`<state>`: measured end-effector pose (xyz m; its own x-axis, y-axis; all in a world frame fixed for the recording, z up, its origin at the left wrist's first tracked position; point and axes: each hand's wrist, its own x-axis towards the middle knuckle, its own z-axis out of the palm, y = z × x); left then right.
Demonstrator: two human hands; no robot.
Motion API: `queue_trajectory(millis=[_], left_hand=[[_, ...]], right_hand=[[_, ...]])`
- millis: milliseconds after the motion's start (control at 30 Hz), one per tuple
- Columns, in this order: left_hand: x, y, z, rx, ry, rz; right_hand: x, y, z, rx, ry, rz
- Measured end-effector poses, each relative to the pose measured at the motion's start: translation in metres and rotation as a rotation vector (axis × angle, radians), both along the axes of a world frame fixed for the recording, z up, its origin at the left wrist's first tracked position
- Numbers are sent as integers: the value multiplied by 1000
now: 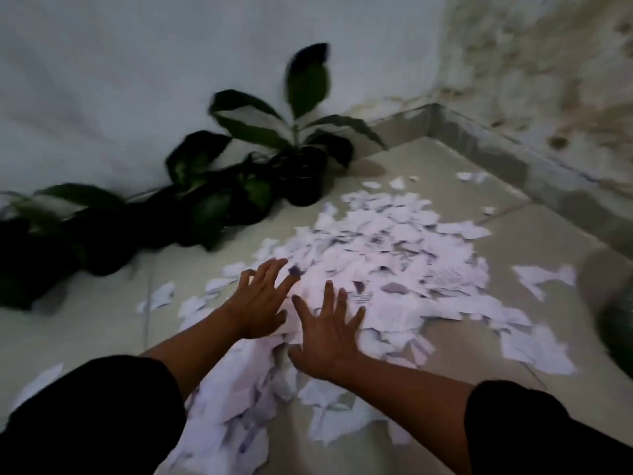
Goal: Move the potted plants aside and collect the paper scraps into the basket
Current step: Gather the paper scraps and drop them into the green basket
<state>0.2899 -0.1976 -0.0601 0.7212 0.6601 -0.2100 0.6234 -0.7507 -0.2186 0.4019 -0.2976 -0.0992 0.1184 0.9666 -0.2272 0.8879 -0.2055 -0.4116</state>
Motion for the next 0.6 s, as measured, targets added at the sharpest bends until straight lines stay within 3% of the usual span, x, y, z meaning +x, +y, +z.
queue_trajectory(millis=[300, 500, 600], left_hand=[[-222, -37, 63, -71, 419, 479], [-333, -103, 2, -503, 324, 1056], [-336, -117, -30, -685, 170, 1161]], right_hand=[[-207, 18, 18, -8, 11, 654], [-264, -12, -17, -78, -101, 977], [-256, -12, -32, -17, -248, 1020]])
